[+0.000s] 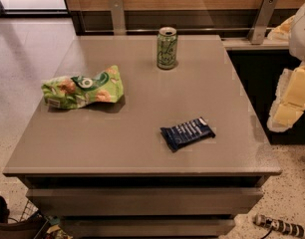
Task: Pick green rice chip bag
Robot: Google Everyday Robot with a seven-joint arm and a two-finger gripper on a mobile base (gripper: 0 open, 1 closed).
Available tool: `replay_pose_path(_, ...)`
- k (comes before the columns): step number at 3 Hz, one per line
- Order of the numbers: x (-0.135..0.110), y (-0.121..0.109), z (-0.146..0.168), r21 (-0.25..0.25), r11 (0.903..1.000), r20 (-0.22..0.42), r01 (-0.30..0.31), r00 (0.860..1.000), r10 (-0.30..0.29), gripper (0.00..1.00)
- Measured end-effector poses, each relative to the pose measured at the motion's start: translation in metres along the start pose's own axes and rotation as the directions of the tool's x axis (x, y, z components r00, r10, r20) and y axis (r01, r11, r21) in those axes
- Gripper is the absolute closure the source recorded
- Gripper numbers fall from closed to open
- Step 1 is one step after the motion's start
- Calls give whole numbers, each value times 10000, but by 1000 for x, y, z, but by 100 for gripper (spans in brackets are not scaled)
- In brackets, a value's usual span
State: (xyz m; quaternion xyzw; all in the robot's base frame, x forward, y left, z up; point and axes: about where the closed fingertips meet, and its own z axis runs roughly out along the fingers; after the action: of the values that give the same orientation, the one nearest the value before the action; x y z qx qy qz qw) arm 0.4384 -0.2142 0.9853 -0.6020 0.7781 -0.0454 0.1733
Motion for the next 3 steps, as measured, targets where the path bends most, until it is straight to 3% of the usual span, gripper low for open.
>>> replay_pose_path(1,-3,-3,0,82,10000,102,48,9999,-49,0)
replay_pose_path(2,-23,-23,1,467,9985,761,302,9965,-337,0)
replay_pose_path(3,-68,-66,5,1350,9905,2406,275,9688,-596,0)
